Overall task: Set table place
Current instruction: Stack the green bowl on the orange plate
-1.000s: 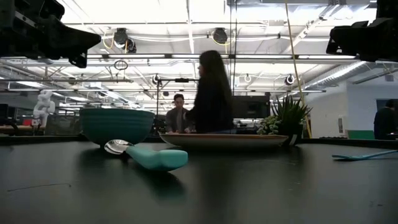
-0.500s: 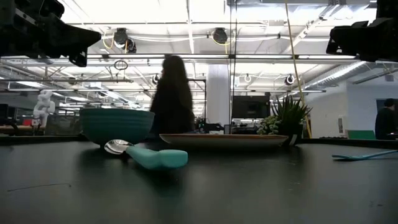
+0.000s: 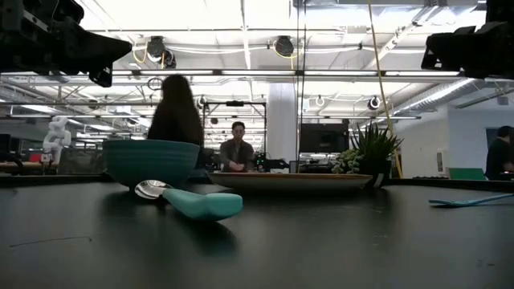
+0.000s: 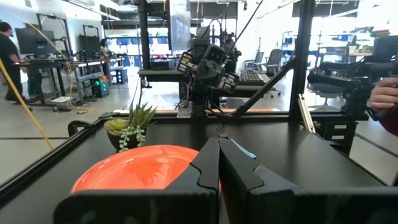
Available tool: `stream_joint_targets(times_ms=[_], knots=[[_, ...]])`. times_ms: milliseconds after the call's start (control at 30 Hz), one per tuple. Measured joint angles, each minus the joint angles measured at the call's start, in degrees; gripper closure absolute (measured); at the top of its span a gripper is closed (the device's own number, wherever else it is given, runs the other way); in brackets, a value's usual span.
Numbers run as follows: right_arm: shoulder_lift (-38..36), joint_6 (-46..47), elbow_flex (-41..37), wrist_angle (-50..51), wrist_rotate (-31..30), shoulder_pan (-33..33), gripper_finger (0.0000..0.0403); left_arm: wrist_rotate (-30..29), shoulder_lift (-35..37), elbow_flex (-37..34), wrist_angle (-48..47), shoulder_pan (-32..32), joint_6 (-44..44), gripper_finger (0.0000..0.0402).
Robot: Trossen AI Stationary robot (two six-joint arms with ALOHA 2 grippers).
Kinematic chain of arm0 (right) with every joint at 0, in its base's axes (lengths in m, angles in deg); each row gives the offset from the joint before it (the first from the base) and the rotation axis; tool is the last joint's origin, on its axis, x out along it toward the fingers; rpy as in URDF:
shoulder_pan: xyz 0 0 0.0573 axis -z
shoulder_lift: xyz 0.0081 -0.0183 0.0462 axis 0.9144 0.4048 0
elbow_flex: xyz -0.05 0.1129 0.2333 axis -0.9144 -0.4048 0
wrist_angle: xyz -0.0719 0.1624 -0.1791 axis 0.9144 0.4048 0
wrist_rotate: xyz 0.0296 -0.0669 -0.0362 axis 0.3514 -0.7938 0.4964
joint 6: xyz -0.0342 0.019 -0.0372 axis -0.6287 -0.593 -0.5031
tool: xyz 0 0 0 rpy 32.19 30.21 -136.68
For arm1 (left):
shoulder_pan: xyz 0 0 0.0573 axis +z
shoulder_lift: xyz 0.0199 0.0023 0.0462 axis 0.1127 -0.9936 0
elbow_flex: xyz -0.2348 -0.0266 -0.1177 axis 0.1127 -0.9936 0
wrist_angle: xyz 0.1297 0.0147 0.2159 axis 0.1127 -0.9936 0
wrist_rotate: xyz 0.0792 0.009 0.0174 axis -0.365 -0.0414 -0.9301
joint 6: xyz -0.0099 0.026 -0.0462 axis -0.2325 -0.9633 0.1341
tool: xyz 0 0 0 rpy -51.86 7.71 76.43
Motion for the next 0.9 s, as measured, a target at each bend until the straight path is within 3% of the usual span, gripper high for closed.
stream_joint_targets(times_ms=[900], knots=[[0.0,-0.6,0.0,-0.5,-0.2,0.0,0.0403,-1.4,0.0,0.0,-1.9,0.0,1.4,0.0394]])
